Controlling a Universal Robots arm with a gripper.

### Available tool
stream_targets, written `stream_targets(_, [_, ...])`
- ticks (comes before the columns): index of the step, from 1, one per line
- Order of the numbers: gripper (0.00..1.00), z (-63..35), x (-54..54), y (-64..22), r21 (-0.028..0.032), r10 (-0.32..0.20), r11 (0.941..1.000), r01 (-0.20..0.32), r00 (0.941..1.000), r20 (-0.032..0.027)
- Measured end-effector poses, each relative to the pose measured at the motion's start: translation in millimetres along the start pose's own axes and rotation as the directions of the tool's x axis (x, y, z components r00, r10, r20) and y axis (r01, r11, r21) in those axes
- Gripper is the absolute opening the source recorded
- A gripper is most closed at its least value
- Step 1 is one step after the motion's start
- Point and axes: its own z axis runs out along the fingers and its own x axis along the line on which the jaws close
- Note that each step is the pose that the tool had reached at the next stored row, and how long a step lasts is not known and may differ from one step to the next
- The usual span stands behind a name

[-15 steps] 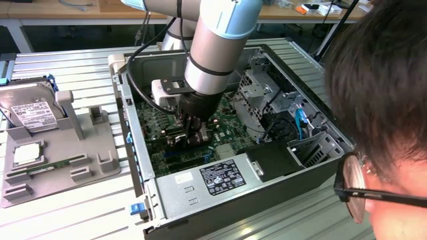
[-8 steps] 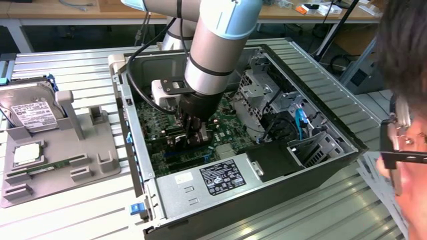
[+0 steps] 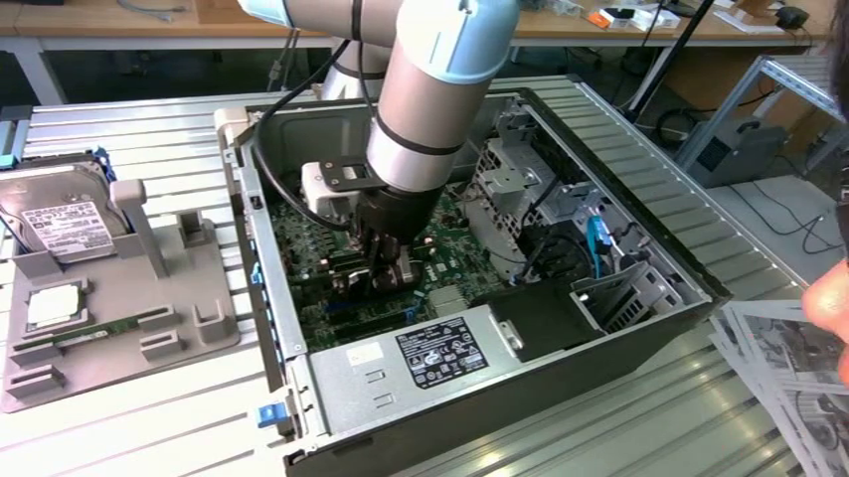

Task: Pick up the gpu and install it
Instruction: 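Insert the gpu into the slot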

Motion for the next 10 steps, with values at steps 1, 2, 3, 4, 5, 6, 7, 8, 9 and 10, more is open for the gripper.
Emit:
stream_targets(1, [0.27,1.1,0.1,-0.1,-0.0001,0.000,1.0000,0.000,1.0000,0.0000])
stream_targets(2, [0.27,1.7,0.1,-0.2,-0.0001,0.000,1.0000,0.000,1.0000,0.0005])
stream_targets(3, [0.27,2.0,0.1,-0.2,0.0001,0.000,1.0000,0.000,1.0000,0.0010])
stream_targets(4, [0.27,2.2,0.0,-0.3,0.0004,0.000,1.0000,0.000,1.0000,0.0017])
stream_targets(5, [0.27,2.3,0.0,-0.3,0.0004,0.000,1.0000,0.000,1.0000,0.0017])
stream_targets(6, [0.27,2.2,0.0,-0.3,0.0004,0.000,1.0000,0.000,1.0000,0.0016])
stream_targets(7, [0.27,2.2,0.1,-0.3,0.0004,0.000,1.0000,0.000,1.0000,0.0016])
stream_targets(8, [0.27,2.3,0.0,-0.3,0.0004,0.000,1.0000,0.000,1.0000,0.0017])
stream_targets(9, [0.27,2.2,0.0,-0.3,0.0004,0.000,1.0000,0.000,1.0000,0.0016])
stream_targets(10, [0.27,2.2,0.0,-0.3,0.0004,0.000,1.0000,0.000,1.0000,0.0016])
